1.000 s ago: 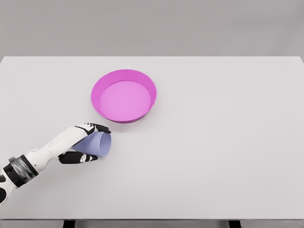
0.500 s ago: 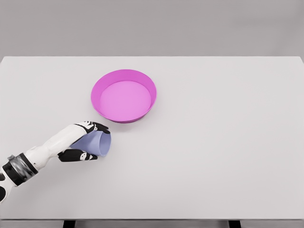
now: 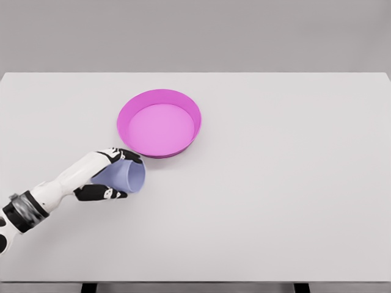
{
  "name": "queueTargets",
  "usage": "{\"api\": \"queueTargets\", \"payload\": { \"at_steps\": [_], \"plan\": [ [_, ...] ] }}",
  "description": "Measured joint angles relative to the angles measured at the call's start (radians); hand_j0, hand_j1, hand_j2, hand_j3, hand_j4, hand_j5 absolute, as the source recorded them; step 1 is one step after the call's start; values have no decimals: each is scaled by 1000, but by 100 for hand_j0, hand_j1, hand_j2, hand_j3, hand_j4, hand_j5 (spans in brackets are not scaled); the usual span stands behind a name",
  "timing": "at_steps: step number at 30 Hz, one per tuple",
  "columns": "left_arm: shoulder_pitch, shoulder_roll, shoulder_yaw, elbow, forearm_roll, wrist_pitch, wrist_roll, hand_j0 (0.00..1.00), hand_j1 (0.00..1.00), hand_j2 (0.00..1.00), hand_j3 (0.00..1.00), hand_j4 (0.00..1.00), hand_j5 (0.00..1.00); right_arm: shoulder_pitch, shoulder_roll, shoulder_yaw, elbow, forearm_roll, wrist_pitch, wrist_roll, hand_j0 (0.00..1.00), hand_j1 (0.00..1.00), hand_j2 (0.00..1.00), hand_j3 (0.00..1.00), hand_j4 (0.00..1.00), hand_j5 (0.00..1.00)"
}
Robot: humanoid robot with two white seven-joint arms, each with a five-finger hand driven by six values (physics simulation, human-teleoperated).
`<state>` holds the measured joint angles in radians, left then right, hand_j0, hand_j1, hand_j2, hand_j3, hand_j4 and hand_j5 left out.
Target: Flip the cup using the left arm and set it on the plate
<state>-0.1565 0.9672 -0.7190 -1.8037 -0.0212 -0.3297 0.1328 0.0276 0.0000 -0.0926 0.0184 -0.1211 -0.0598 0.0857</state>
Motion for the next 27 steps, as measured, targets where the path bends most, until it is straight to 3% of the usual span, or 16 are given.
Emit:
{"api": "queueTargets", "payload": {
  "at_steps": [14, 27],
  "plan": [
    [-6, -10, 23, 0, 56, -9, 0, 71, 71, 71, 71, 71, 71, 0, 0, 0, 0, 0, 0, 0, 100, 100, 100, 100, 100, 100],
    [-38, -14, 59, 1, 181, -9, 0, 70, 70, 70, 70, 70, 70, 0, 0, 0, 0, 0, 0, 0, 100, 100, 100, 100, 100, 100]
  ]
}}
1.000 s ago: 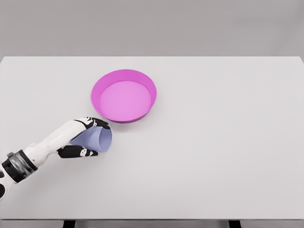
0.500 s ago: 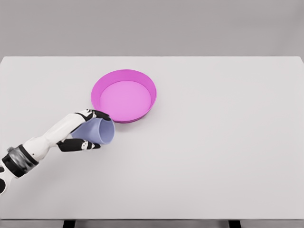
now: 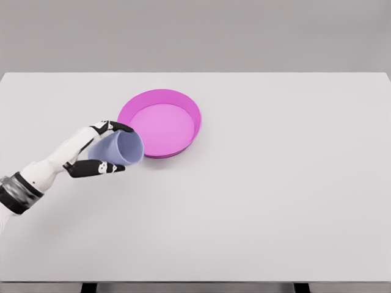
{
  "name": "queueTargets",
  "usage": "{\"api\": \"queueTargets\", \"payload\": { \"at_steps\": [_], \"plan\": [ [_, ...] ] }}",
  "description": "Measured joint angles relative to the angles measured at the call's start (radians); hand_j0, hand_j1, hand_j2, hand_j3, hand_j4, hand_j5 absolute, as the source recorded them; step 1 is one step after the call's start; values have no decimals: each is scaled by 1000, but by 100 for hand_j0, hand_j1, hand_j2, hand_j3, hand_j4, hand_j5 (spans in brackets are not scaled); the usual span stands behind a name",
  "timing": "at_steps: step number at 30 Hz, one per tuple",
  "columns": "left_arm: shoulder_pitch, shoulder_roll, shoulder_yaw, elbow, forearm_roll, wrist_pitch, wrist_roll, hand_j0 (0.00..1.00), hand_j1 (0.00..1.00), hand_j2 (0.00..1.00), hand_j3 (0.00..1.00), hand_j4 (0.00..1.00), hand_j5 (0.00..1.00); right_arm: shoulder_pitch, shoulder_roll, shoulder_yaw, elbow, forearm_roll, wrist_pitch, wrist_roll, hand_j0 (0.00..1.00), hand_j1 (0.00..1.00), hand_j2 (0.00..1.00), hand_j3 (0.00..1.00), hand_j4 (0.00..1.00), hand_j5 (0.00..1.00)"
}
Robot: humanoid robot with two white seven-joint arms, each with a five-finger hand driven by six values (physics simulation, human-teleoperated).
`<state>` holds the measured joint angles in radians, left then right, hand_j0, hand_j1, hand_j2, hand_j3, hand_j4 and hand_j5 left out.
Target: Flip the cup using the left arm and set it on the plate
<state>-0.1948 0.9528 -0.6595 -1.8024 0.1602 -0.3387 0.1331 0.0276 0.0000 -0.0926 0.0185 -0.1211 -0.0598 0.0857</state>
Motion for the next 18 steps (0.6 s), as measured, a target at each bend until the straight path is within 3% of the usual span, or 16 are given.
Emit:
{"api": "queueTargets", "payload": {
  "at_steps": [18],
  "plan": [
    [-38, -4, 11, 0, 59, 1, 0, 70, 70, 70, 70, 70, 70, 0, 0, 0, 0, 0, 0, 0, 100, 100, 100, 100, 100, 100]
  ]
}}
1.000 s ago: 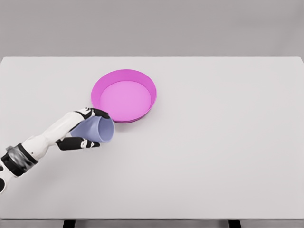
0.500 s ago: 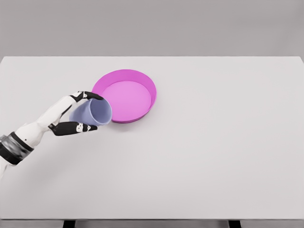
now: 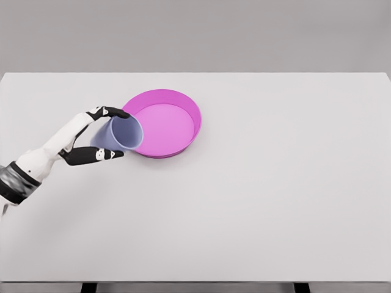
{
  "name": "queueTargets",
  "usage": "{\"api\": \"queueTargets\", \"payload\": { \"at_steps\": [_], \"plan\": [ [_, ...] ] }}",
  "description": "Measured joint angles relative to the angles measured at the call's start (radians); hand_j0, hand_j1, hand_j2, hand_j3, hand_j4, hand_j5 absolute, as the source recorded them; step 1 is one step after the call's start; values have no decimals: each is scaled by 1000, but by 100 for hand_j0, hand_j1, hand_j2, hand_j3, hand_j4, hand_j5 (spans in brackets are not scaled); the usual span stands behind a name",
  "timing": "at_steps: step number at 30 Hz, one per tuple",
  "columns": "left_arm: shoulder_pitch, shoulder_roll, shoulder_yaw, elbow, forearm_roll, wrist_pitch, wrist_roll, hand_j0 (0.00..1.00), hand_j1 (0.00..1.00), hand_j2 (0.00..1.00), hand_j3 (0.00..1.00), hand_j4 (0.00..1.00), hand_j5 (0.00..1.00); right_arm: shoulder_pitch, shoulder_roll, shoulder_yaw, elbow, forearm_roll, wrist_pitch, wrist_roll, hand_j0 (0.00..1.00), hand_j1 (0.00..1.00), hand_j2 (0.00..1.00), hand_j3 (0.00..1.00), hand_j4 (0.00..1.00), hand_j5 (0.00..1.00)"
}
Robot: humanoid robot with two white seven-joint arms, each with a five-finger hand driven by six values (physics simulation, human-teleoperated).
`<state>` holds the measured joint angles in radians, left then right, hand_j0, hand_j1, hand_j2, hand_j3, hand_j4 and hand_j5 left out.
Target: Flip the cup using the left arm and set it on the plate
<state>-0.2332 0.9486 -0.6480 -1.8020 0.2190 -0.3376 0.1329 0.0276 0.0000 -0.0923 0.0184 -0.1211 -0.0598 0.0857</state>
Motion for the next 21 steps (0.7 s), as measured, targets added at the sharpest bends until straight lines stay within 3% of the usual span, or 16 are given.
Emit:
{"api": "queueTargets", "payload": {
  "at_steps": [21],
  "plan": [
    [-46, -67, -1, 1, 14, 7, -1, 70, 70, 70, 70, 70, 70, 0, 0, -1, 0, 0, 0, 0, 100, 100, 100, 100, 100, 100]
  ]
}}
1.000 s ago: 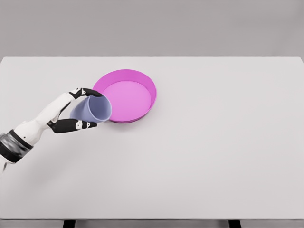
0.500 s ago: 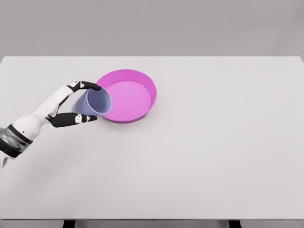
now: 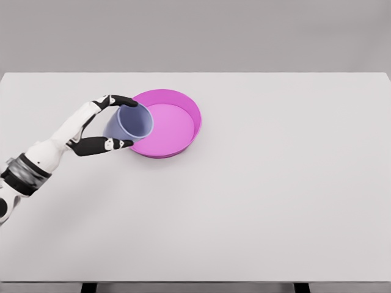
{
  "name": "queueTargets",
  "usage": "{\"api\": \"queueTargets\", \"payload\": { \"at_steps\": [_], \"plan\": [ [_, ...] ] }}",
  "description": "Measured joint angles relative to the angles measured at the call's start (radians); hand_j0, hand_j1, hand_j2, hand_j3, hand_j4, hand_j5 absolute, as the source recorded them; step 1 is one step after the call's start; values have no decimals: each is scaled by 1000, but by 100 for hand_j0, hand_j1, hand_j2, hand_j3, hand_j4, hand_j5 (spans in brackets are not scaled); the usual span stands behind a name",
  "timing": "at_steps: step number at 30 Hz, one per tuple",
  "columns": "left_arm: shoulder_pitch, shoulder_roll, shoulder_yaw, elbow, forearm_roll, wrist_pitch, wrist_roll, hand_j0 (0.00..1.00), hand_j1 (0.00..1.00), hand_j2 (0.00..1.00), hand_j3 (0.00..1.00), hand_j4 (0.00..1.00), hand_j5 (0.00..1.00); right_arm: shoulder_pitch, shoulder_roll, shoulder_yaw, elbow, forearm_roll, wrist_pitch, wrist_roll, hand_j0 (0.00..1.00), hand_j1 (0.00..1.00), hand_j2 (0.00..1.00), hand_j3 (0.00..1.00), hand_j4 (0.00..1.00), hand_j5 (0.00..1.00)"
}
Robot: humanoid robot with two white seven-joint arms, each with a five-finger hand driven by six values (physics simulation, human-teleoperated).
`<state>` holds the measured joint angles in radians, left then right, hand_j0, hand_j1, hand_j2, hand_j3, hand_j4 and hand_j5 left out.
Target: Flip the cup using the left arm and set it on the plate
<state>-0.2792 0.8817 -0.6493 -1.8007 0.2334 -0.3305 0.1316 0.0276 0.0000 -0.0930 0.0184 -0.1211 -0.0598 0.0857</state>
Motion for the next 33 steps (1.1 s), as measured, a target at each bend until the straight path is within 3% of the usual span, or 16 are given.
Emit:
{"api": "queueTargets", "payload": {
  "at_steps": [33],
  "plan": [
    [-21, -125, 27, 14, 3, 1, -2, 72, 72, 72, 72, 72, 72, 0, 0, 0, 0, 0, 0, 0, 100, 100, 100, 100, 100, 100]
  ]
}}
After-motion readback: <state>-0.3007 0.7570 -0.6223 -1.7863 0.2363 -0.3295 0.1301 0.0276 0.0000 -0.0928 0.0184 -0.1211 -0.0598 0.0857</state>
